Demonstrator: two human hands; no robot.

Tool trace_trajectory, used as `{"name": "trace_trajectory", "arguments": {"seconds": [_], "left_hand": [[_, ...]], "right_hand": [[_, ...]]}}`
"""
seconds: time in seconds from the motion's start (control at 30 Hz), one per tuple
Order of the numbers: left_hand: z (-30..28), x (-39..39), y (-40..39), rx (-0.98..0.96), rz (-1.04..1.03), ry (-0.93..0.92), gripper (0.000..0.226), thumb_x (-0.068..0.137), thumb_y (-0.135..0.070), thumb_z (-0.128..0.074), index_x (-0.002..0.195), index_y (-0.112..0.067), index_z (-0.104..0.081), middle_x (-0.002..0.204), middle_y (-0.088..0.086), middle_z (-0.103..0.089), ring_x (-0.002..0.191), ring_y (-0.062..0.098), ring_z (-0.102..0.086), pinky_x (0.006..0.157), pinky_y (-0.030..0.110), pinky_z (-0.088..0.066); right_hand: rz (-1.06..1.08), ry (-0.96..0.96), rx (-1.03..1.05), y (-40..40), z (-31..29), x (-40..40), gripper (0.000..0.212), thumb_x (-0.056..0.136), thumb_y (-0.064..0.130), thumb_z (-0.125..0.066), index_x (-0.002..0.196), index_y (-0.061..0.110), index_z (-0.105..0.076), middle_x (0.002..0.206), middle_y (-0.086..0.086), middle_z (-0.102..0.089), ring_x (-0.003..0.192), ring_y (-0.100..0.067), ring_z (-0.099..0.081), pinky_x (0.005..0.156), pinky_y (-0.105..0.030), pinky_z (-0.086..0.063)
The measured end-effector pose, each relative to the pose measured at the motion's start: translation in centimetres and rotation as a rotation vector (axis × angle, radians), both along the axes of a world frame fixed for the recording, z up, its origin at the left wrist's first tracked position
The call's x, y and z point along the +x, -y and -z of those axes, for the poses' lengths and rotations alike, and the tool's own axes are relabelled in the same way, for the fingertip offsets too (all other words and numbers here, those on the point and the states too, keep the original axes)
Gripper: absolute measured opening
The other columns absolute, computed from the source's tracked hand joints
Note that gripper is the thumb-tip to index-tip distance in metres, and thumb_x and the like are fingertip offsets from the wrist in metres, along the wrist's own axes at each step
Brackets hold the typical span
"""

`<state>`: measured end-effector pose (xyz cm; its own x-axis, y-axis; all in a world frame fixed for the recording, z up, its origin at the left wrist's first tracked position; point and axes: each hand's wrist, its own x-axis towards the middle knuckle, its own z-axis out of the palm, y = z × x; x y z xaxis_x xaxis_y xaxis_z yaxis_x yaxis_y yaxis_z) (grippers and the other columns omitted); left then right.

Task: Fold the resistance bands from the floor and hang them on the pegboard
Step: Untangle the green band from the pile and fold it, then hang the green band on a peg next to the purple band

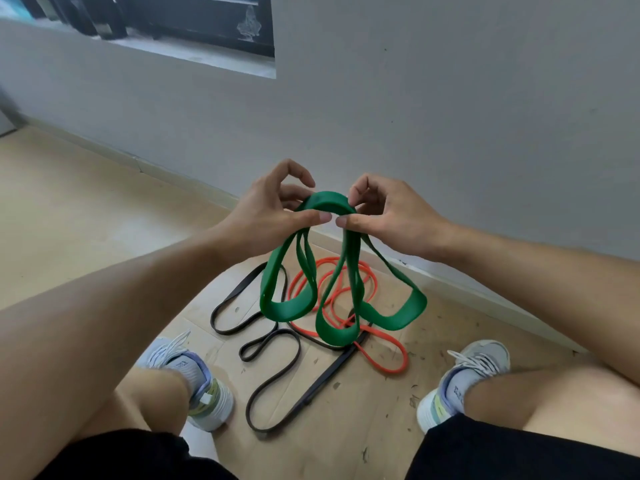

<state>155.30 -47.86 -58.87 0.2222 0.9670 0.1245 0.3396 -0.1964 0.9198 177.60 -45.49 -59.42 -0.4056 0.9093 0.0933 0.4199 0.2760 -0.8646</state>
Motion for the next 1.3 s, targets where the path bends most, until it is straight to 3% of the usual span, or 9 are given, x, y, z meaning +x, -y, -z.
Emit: {"name": "trace_trajectory", "arguments": {"seconds": [0.13,0.3,0.4,0.5,0.63,0.77,0.93,1.13,1.3], "left_hand": [[-0.2,0.2,0.1,-0.026,-0.008,0.097,0.032,0.082,-0.016,-0.082,0.103,-0.015,-0.059,0.100,0.009,-0.078,0.097,0.032,-0.074,0.091,0.046,-0.060],[-1.8,0.9,0.3,0.019,-0.006,0.049,0.024,0.085,-0.017,-0.081,0.100,-0.015,-0.063,0.096,0.005,-0.079,0.082,0.017,-0.071,0.075,0.031,-0.057],[-4.5,1.3,-0.4,0.074,0.002,0.007,0.027,0.084,-0.012,-0.081,0.103,-0.008,-0.062,0.091,0.005,-0.078,0.075,0.011,-0.067,0.071,0.029,-0.054],[-8.3,2.5,-1.2,0.164,-0.005,0.002,0.027,0.085,-0.008,-0.080,0.104,-0.003,-0.062,0.091,0.007,-0.076,0.077,0.010,-0.069,0.073,0.028,-0.056],[-12.8,4.7,-1.5,0.249,0.022,-0.036,0.021,0.086,-0.013,-0.079,0.100,-0.013,-0.064,0.092,0.004,-0.078,0.086,0.019,-0.073,0.085,0.035,-0.059],[-15.7,6.7,-0.9,0.303,0.032,-0.050,0.020,0.086,-0.019,-0.080,0.100,-0.020,-0.066,0.094,0.001,-0.078,0.092,0.023,-0.074,0.092,0.043,-0.058],[-19.7,9.6,0.4,0.362,0.015,-0.031,0.041,0.072,-0.050,-0.085,0.103,-0.033,-0.065,0.108,-0.008,-0.074,0.094,0.013,-0.074,0.090,0.040,-0.059],[-23.9,12.6,0.6,0.360,0.028,0.127,0.034,0.082,-0.036,-0.083,0.109,-0.024,-0.067,0.108,-0.004,-0.076,0.096,0.013,-0.074,0.095,0.043,-0.058],[-25.8,14.7,0.0,0.510,0.022,-0.091,0.038,0.089,-0.040,-0.075,0.124,-0.030,-0.061,0.116,-0.008,-0.071,0.097,0.005,-0.070,0.086,0.030,-0.060]], "right_hand": [[-0.005,-0.003,-0.088,0.2,-0.8,0.0,0.029,0.082,0.012,-0.086,0.096,0.015,-0.061,0.094,-0.016,-0.071,0.084,-0.025,-0.068,0.091,-0.056,-0.058],[0.033,0.002,-0.081,0.6,-3.3,0.8,0.031,0.077,0.014,-0.090,0.096,0.014,-0.065,0.084,-0.004,-0.068,0.073,-0.012,-0.068,0.073,-0.032,-0.058],[0.085,-0.037,-0.031,0.4,-5.3,1.2,0.028,0.078,0.011,-0.088,0.093,0.016,-0.065,0.088,-0.005,-0.074,0.078,-0.015,-0.073,0.080,-0.034,-0.060],[0.130,-0.116,0.035,0.3,-8.4,1.8,0.032,0.080,0.012,-0.087,0.098,0.016,-0.062,0.099,-0.010,-0.075,0.089,-0.023,-0.076,0.086,-0.037,-0.061],[0.122,-0.112,0.128,1.2,-13.4,2.9,0.031,0.081,0.019,-0.087,0.092,0.018,-0.058,0.084,0.003,-0.068,0.074,-0.009,-0.064,0.073,-0.027,-0.053],[0.153,-0.122,0.178,2.5,-16.7,5.1,0.029,0.080,0.010,-0.087,0.091,0.015,-0.061,0.071,0.011,-0.069,0.067,-0.004,-0.066,0.074,-0.028,-0.055],[0.243,-0.260,0.246,4.0,-20.6,7.3,0.027,0.082,0.011,-0.087,0.096,0.013,-0.064,0.092,-0.007,-0.077,0.084,-0.013,-0.074,0.088,-0.032,-0.060],[0.360,-0.358,0.305,5.4,-25.5,9.5,0.027,0.084,0.007,-0.083,0.100,0.012,-0.063,0.101,-0.015,-0.078,0.097,-0.028,-0.076,0.094,-0.039,-0.061],[0.444,-0.316,0.388,5.5,-28.4,11.4,0.027,0.085,0.011,-0.083,0.098,0.014,-0.061,0.101,-0.015,-0.077,0.098,-0.032,-0.075,0.096,-0.046,-0.059]]}}
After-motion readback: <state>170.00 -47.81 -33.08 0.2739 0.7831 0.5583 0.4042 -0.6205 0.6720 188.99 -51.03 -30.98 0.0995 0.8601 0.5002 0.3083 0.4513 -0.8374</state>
